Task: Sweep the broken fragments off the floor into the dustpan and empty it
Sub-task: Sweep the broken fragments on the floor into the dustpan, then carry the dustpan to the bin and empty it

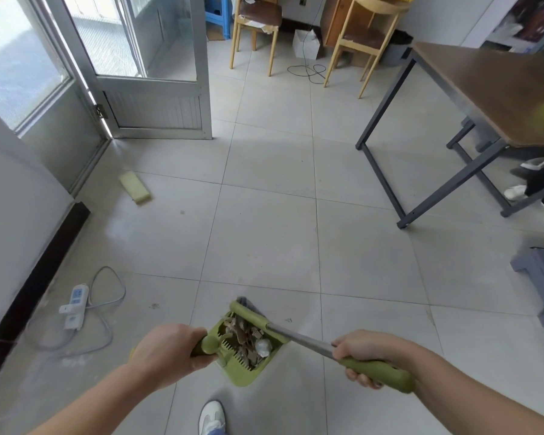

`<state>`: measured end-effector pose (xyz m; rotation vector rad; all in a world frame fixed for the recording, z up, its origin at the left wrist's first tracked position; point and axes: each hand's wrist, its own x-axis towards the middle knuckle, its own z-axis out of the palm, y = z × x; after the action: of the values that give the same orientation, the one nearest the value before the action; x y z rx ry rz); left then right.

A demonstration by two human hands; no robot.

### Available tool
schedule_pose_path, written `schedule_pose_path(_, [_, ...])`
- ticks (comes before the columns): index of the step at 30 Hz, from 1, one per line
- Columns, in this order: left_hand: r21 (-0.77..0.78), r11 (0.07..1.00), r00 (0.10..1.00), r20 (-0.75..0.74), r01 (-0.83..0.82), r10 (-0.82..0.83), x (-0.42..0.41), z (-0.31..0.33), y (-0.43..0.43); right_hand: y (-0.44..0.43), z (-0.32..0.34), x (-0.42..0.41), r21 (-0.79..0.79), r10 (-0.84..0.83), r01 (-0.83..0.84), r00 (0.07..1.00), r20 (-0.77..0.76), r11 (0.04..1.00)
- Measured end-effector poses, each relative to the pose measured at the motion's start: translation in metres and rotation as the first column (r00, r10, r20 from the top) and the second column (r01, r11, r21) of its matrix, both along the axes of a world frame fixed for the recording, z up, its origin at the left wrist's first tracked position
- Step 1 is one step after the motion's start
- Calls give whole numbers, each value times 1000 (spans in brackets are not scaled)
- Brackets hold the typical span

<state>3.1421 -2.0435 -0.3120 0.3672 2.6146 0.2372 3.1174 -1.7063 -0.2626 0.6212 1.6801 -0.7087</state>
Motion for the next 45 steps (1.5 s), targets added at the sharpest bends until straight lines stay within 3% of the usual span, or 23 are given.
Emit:
schedule_pose_path(9, [-3, 999, 999, -2, -53, 53, 2, 6, 0, 12, 28, -13, 34, 73, -72, 997, -18, 997])
schedule_pose_path(22, [10, 995, 993, -61, -97, 98, -8, 30, -2, -9, 44, -33, -20, -155, 154, 983, -101, 988])
schedule_pose_path(45, [104, 985, 965, -209, -139, 158, -78, 90, -5, -70, 150, -99, -26, -14, 9, 980, -198, 1000])
